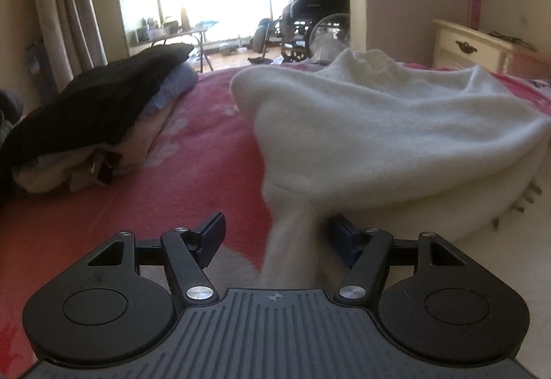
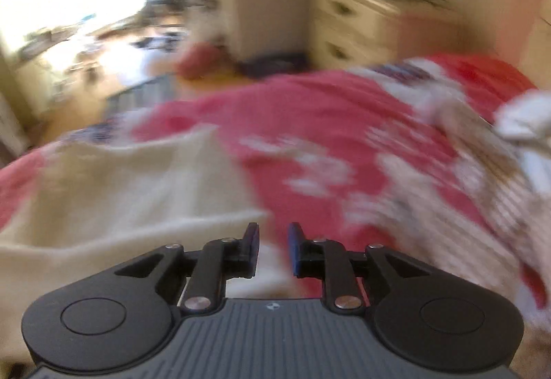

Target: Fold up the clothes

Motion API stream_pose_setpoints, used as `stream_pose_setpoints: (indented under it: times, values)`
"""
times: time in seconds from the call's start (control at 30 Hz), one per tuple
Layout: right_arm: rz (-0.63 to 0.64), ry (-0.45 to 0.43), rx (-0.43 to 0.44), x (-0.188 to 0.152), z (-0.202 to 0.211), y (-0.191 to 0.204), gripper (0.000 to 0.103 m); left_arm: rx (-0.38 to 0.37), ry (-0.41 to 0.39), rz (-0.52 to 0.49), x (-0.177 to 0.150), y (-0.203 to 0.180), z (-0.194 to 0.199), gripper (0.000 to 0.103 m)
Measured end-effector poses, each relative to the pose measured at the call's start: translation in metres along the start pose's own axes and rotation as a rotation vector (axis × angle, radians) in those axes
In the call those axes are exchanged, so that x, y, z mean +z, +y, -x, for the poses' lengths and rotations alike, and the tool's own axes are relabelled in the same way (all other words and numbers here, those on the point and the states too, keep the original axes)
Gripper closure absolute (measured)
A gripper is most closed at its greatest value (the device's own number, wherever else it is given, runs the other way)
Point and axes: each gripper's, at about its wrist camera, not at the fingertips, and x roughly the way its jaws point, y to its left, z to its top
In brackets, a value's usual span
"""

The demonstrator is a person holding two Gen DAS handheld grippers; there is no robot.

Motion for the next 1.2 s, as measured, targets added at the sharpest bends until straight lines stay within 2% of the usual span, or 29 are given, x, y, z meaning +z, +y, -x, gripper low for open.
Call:
stream_pose_setpoints:
  times: [0.03, 0.1, 0.13, 0.17, 0.23, 0.37, 0.5, 0.53, 0.57, 0.6, 0.73, 0.83, 0.9, 0.97, 1.1, 1.13, 1.2]
  values:
    - [0.055, 0.011, 0.076, 0.002, -0.001, 0.025, 0.081, -0.005, 0.009, 0.016, 0.0, 0.002, -0.001, 0.036]
    - [0.17, 0.044, 0.248, 0.006, -0.004, 0.079, 0.063, -0.019, 0.033, 0.059, 0.002, 0.008, -0.002, 0.036]
    - [0.234, 0.058, 0.328, 0.005, -0.007, 0.108, 0.048, -0.026, 0.044, 0.081, 0.002, 0.011, -0.003, 0.037]
    - [0.302, 0.072, 0.405, 0.003, -0.01, 0.137, 0.044, -0.033, 0.054, 0.1, 0.003, 0.013, -0.004, 0.037]
    - [0.462, 0.091, 0.493, -0.001, -0.016, 0.202, 0.043, -0.049, 0.069, 0.135, 0.003, 0.017, -0.005, 0.038]
    - [0.703, 0.104, 0.505, -0.008, -0.031, 0.311, 0.043, -0.063, 0.075, 0.151, 0.002, 0.018, -0.004, 0.043]
    - [0.859, 0.202, 0.409, -0.017, -0.061, 0.379, 0.037, -0.081, 0.075, 0.147, 0.001, 0.016, -0.004, 0.054]
    - [0.883, 0.228, 0.361, -0.022, -0.07, 0.386, 0.048, -0.089, 0.076, 0.146, 0.002, 0.016, -0.003, 0.058]
    - [0.906, 0.253, 0.313, -0.026, -0.08, 0.393, 0.083, -0.094, 0.078, 0.146, 0.002, 0.016, -0.003, 0.059]
    - [0.88, 0.251, 0.296, -0.026, -0.082, 0.392, 0.091, -0.098, 0.085, 0.156, 0.002, 0.017, -0.003, 0.063]
    - [0.627, 0.103, 0.394, -0.011, -0.06, 0.349, 0.092, -0.117, 0.126, 0.25, 0.002, 0.028, -0.004, 0.068]
    - [0.467, 0.043, 0.464, -0.013, -0.066, 0.326, 0.092, -0.134, 0.149, 0.319, 0.002, 0.037, -0.005, 0.071]
    - [0.384, 0.036, 0.518, -0.016, -0.079, 0.319, 0.092, -0.141, 0.157, 0.35, 0.0, 0.042, -0.004, 0.072]
    - [0.353, 0.029, 0.56, -0.021, -0.097, 0.324, 0.092, -0.147, 0.163, 0.382, -0.001, 0.047, -0.004, 0.074]
    - [0.327, 0.109, 0.587, -0.03, -0.133, 0.336, 0.089, -0.174, 0.165, 0.432, -0.003, 0.059, -0.005, 0.074]
    - [0.293, 0.113, 0.608, -0.023, -0.128, 0.33, 0.087, -0.181, 0.165, 0.445, -0.004, 0.061, -0.005, 0.074]
    - [0.227, 0.124, 0.652, -0.005, -0.112, 0.315, 0.075, -0.189, 0.166, 0.454, -0.004, 0.062, -0.005, 0.074]
